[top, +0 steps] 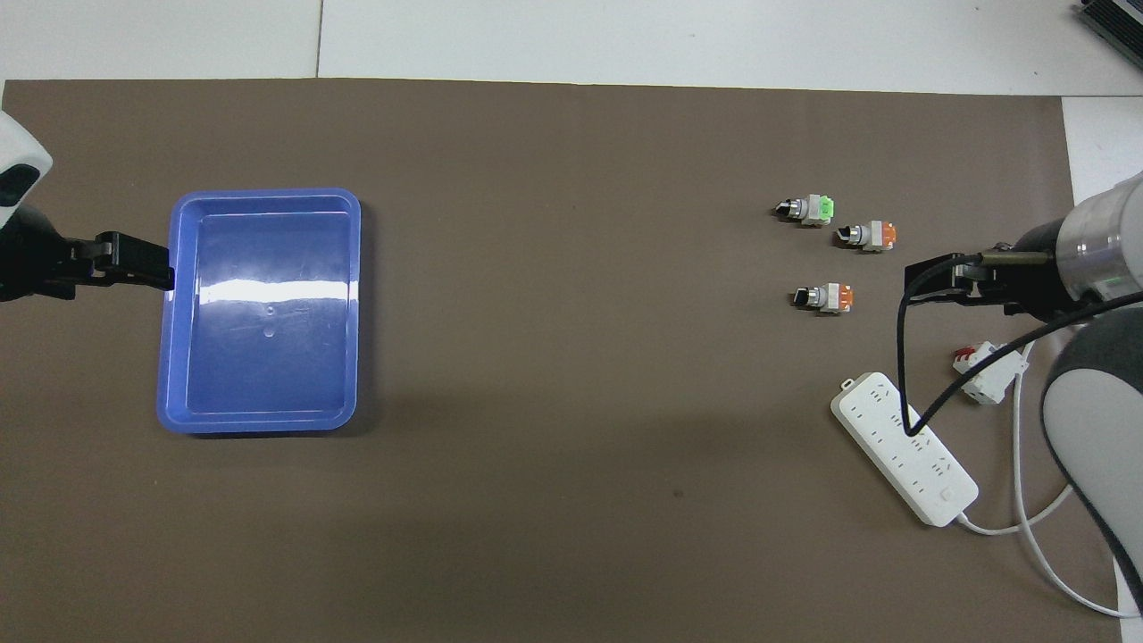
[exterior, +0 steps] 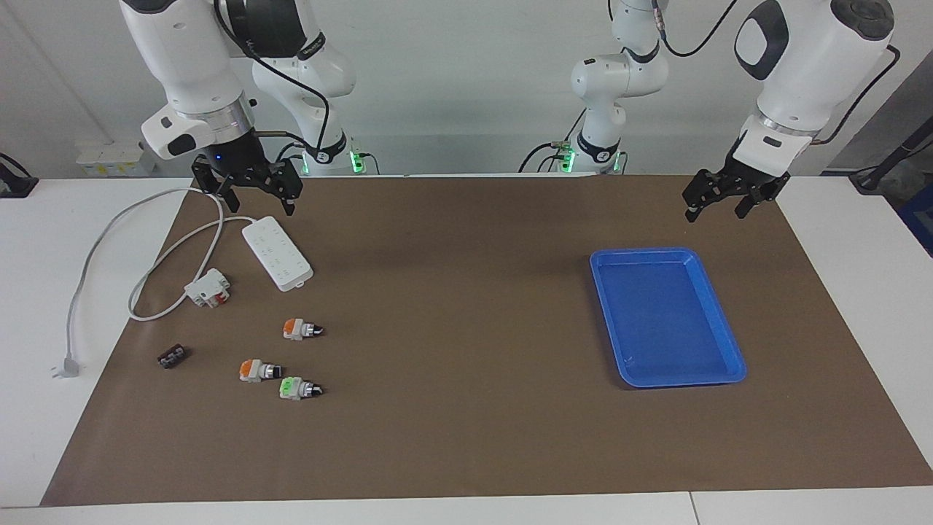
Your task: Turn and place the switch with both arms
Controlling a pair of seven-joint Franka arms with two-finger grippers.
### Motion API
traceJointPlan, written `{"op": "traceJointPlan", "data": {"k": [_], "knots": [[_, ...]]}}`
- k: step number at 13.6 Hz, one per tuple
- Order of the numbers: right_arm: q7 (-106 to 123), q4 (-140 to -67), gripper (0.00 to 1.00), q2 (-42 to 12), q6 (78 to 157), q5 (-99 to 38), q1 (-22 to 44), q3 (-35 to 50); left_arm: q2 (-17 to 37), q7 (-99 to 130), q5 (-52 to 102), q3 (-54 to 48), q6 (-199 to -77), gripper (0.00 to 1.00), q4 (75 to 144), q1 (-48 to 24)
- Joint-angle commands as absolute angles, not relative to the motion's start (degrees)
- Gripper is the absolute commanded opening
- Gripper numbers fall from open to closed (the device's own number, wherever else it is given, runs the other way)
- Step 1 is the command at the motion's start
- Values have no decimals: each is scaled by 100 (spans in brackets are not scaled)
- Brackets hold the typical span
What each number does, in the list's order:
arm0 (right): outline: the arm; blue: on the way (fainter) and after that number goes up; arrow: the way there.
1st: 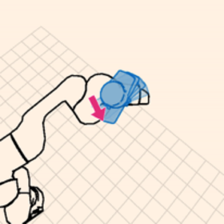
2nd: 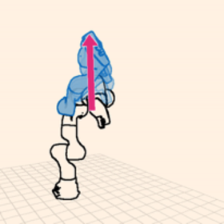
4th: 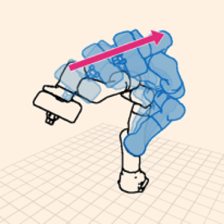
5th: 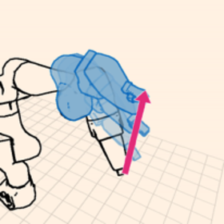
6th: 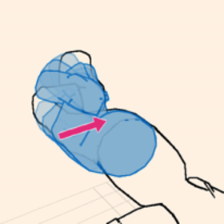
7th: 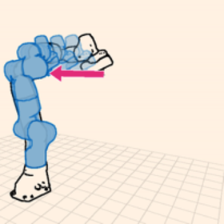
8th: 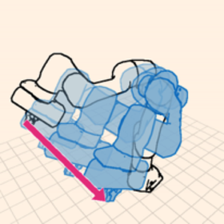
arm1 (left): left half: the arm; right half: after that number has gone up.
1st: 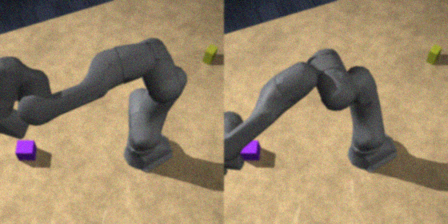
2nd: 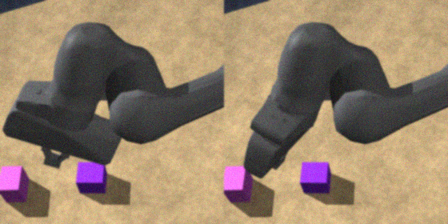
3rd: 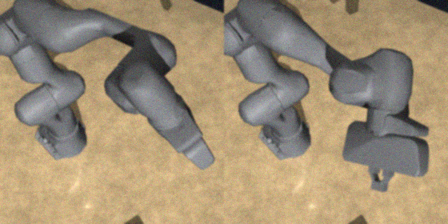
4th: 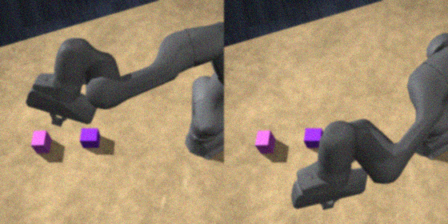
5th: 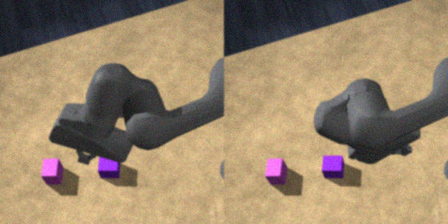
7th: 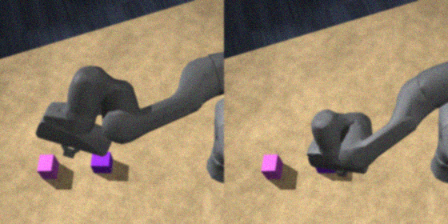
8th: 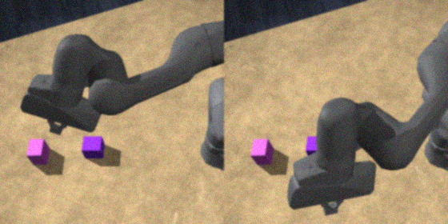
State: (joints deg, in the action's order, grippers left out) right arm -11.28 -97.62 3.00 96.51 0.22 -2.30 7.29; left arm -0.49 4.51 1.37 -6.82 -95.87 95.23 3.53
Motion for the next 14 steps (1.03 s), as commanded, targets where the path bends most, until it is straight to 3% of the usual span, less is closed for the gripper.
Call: {"op": "traceJointPlan", "data": {"k": [1,9,14], "knots": [[-1222,-9905,99,431,9703,71,-307,765,-211,431,193,-677,-9606,100,9703,387],[-416,-9923,96,360,9835,79,-264,765,-211,431,193,-677,-9606,100,9703,387],[1068,-9870,96,-43,10213,88,-264,773,-211,431,193,-677,-9606,100,9703,387]]}}
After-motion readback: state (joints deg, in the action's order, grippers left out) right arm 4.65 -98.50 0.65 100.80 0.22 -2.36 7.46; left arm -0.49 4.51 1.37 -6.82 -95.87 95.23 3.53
